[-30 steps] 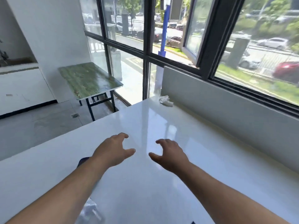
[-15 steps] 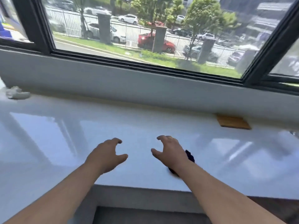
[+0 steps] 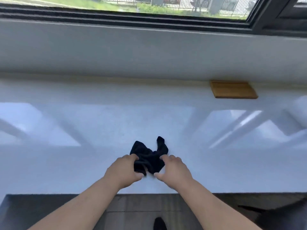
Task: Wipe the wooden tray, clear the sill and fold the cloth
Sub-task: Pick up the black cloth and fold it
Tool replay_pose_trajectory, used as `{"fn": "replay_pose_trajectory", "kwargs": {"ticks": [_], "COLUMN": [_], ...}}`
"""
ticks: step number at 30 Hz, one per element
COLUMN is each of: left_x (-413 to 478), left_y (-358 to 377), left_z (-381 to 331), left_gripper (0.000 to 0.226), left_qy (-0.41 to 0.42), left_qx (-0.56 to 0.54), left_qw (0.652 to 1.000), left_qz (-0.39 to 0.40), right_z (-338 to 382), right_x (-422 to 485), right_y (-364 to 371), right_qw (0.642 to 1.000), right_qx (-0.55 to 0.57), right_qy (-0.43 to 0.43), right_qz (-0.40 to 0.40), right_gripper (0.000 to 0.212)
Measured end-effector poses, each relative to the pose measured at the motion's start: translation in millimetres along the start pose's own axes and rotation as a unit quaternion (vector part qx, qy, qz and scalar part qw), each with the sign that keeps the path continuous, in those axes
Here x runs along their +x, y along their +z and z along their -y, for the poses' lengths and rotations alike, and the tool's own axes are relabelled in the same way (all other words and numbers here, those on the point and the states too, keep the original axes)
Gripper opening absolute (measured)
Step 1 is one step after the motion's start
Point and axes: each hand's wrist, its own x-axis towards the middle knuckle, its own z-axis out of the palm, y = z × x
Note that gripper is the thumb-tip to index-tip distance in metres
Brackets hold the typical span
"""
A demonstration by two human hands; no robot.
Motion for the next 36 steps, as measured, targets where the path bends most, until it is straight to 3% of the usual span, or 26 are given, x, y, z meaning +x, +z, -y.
{"fn": "replay_pose_trajectory", "kwargs": {"ticks": [4, 7, 13, 15, 19, 22, 27, 31, 33, 36], "left_x": [30.0, 41.5, 41.3, 36.8, 27.7, 27.2, 31.1, 33.3, 37.0, 46.4], "left_y": [22.8, 16.9, -58.7, -99.0, -181.6, -237.3, -299.9, -322.8, -327.0, -329.3], "left_z": [-19.9, -29.1, -67.4, -84.7, -99.1, -91.2, -70.7, -61.4, -63.3, -64.2], "left_gripper": [0.039, 0.011, 0.008, 0.010, 0.012, 0.014, 0.021, 0.057, 0.051, 0.035], "left_qy": [-0.027, -0.035, -0.043, -0.034, 0.021, 0.040, 0.065, 0.137, 0.151, 0.145], "left_qx": [0.098, 0.098, -0.167, -0.259, -0.339, -0.377, -0.314, -0.101, -0.015, -0.073], "left_qw": [0.994, 0.992, 0.978, 0.956, 0.926, 0.905, 0.930, 0.977, 0.980, 0.981], "left_qz": [-0.039, -0.066, -0.121, -0.132, -0.166, -0.192, -0.182, -0.129, -0.127, -0.109], "right_z": [-9.4, -16.1, 1.7, 19.4, 56.2, 80.6, 111.7, 121.1, 120.8, 116.3], "right_x": [22.5, 30.6, 34.0, 36.3, 43.6, 44.3, 42.4, 45.6, 45.8, 43.1], "right_y": [12.8, 4.4, -57.2, -82.6, -144.9, -194.8, -261.2, -299.3, -310.5, -320.7], "right_qw": [0.998, 0.996, 0.984, 0.975, 0.944, 0.932, 0.933, 0.906, 0.907, 0.906], "right_qx": [-0.037, -0.016, 0.150, 0.195, 0.299, 0.322, 0.317, 0.373, 0.370, 0.385], "right_qy": [-0.056, -0.082, -0.092, -0.103, -0.113, -0.106, -0.058, -0.022, -0.024, -0.028], "right_qz": [-0.020, -0.042, 0.012, -0.001, -0.076, -0.125, -0.163, -0.196, -0.198, -0.173], "right_gripper": [0.046, 0.031, 0.055, 0.050, 0.013, 0.012, 0.008, 0.026, 0.035, 0.044]}}
